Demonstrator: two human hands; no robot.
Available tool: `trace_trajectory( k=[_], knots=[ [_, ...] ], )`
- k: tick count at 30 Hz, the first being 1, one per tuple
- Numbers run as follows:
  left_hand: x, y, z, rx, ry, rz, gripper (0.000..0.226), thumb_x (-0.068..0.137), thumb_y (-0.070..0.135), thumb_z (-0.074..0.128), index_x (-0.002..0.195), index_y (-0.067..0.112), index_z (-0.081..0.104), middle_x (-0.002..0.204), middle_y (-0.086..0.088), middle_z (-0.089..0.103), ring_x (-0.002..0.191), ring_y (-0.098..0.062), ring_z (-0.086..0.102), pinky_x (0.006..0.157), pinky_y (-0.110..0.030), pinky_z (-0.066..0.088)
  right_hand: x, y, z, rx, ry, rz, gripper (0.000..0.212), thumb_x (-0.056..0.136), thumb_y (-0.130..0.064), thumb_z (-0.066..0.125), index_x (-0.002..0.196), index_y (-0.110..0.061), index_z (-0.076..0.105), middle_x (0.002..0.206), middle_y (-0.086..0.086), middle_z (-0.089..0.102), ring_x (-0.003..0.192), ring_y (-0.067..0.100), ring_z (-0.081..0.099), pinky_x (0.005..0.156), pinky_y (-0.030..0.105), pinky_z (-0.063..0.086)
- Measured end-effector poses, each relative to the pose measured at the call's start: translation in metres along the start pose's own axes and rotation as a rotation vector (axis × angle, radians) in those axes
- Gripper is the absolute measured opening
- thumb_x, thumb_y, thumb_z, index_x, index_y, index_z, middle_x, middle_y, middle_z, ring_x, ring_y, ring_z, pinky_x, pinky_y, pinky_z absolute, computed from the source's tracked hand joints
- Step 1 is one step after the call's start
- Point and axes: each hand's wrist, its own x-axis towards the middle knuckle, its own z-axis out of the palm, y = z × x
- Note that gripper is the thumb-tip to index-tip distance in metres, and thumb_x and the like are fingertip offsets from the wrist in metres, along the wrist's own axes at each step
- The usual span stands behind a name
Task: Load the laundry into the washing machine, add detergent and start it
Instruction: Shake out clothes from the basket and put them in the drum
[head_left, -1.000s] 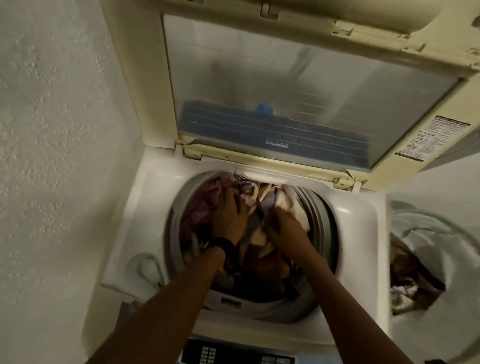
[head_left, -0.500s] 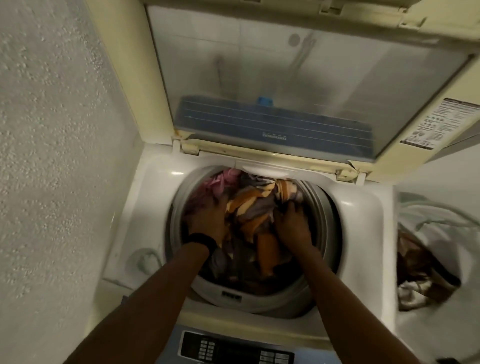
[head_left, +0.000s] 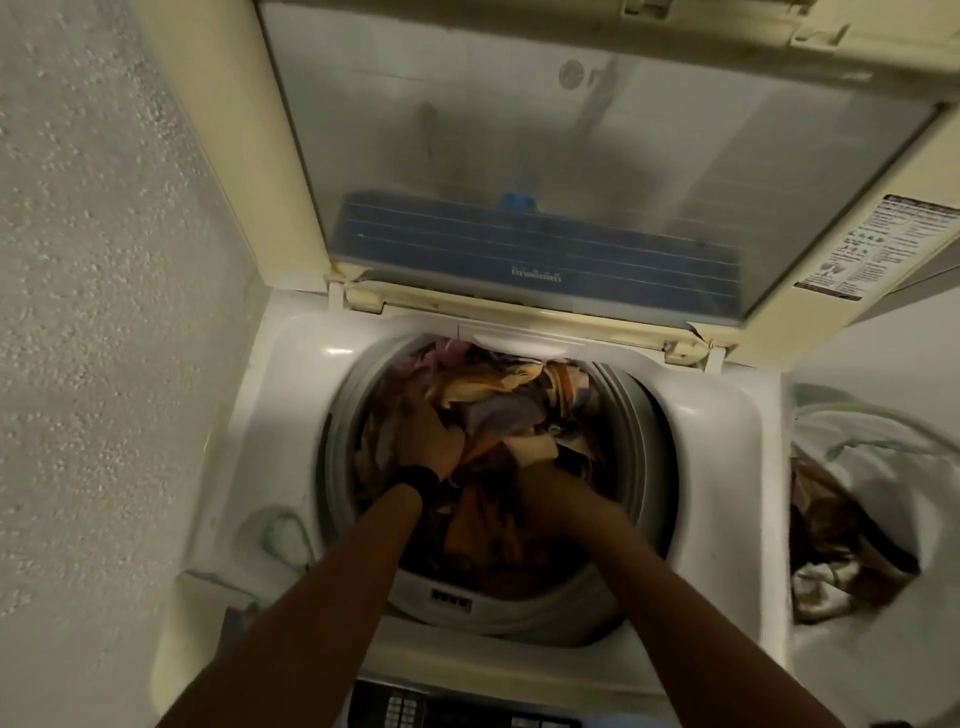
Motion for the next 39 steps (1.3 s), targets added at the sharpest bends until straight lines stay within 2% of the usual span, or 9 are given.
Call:
trace_trajectory(
  k=[4, 8, 11, 14, 17, 22, 30, 36, 39],
  knots=[
    [-0.024, -0.01, -0.014, 0.065, -0.136, 0.262, 0.099, 0.092, 0.048, 0.068, 0.165, 0.025, 0.005, 0.168, -0.01, 0.024, 0.151, -0.034, 0.029, 0.123, -0.045, 0.022, -0.004, 0.009, -0.046, 0.214, 0.399, -0.055, 0.033, 0.1, -0.033, 0.058, 0.13, -0.018, 0.059, 0.122, 0.005, 0.065, 0.107, 0.027, 0.066, 0.092, 0.044, 0.055],
    [-0.015, -0.05, -0.001, 0.274, -0.297, 0.152, 0.133, 0.058, 0.099, 0.035, 0.164, 0.033, -0.009, 0.173, -0.005, 0.006, 0.158, -0.033, 0.009, 0.129, -0.05, 0.009, 0.039, -0.002, -0.041, 0.245, 0.292, -0.097, 0.088, 0.091, -0.044, 0.069, 0.161, -0.02, 0.021, 0.167, 0.012, 0.019, 0.152, 0.037, 0.024, 0.122, 0.059, 0.021],
    [-0.002, -0.074, 0.017, 0.237, -0.359, 0.01, 0.133, 0.062, 0.105, 0.034, 0.165, 0.03, -0.008, 0.173, -0.002, 0.003, 0.159, -0.032, 0.007, 0.129, -0.049, 0.008, 0.087, -0.005, -0.03, 0.231, 0.234, -0.12, 0.093, 0.097, -0.045, 0.063, 0.164, -0.017, 0.006, 0.171, 0.01, 0.007, 0.158, 0.029, 0.008, 0.127, 0.047, 0.002],
    [0.016, -0.087, 0.034, 0.253, -0.417, -0.066, 0.103, 0.092, 0.077, 0.044, 0.165, 0.024, -0.007, 0.173, -0.005, -0.002, 0.159, -0.03, 0.002, 0.129, -0.044, 0.004, 0.126, 0.001, -0.019, 0.268, 0.175, -0.067, 0.083, 0.103, -0.047, 0.054, 0.164, -0.02, 0.004, 0.171, 0.01, 0.008, 0.158, 0.03, 0.008, 0.127, 0.048, 0.009],
    [0.035, -0.086, 0.027, 0.285, -0.45, -0.085, 0.12, 0.07, 0.098, 0.031, 0.165, 0.032, 0.0, 0.173, -0.002, 0.004, 0.158, -0.032, 0.01, 0.128, -0.05, 0.011, 0.123, -0.004, -0.01, 0.295, 0.281, -0.064, 0.085, 0.102, -0.046, 0.055, 0.165, -0.02, 0.004, 0.171, 0.012, 0.009, 0.157, 0.034, 0.009, 0.126, 0.054, 0.012],
    [0.014, -0.038, -0.009, 0.427, -0.183, 0.335, 0.095, 0.085, 0.073, 0.025, 0.165, 0.027, 0.005, 0.171, -0.007, 0.015, 0.156, -0.034, 0.02, 0.128, -0.051, 0.015, 0.026, -0.006, -0.001, 0.243, 0.444, -0.023, 0.082, 0.097, -0.05, 0.054, 0.161, -0.036, 0.004, 0.167, 0.013, 0.009, 0.152, 0.043, 0.014, 0.112, 0.064, 0.037],
    [0.057, -0.052, 0.045, 0.255, -0.411, 0.355, 0.109, 0.068, 0.093, 0.054, 0.155, 0.062, -0.003, 0.171, 0.01, 0.014, 0.157, -0.026, 0.016, 0.125, -0.055, 0.024, 0.014, -0.004, 0.05, 0.034, -0.145, 0.036, 0.051, 0.111, -0.031, 0.037, 0.158, -0.013, 0.029, 0.158, 0.017, 0.039, 0.14, 0.035, 0.044, 0.114, 0.044, 0.038],
    [0.05, -0.031, 0.024, 0.284, -0.327, 0.39, 0.11, 0.066, 0.098, 0.048, 0.159, 0.051, 0.014, 0.17, 0.009, 0.019, 0.155, -0.023, 0.022, 0.125, -0.052, 0.025, -0.002, -0.002, -0.006, -0.073, -0.029, 0.07, 0.048, 0.104, -0.035, 0.05, 0.148, -0.018, 0.042, 0.142, 0.015, 0.055, 0.124, 0.037, 0.056, 0.103, 0.05, 0.047],
    [0.035, -0.001, -0.02, 0.392, -0.274, 0.542, 0.101, 0.074, 0.089, 0.047, 0.159, 0.042, 0.024, 0.168, 0.002, 0.026, 0.155, -0.027, 0.024, 0.127, -0.049, 0.021, 0.001, 0.015, -0.038, -0.064, 0.158, 0.068, 0.074, 0.093, -0.044, 0.067, 0.156, -0.028, 0.029, 0.159, 0.011, 0.031, 0.145, 0.046, 0.029, 0.106, 0.067, 0.04]
  ],
)
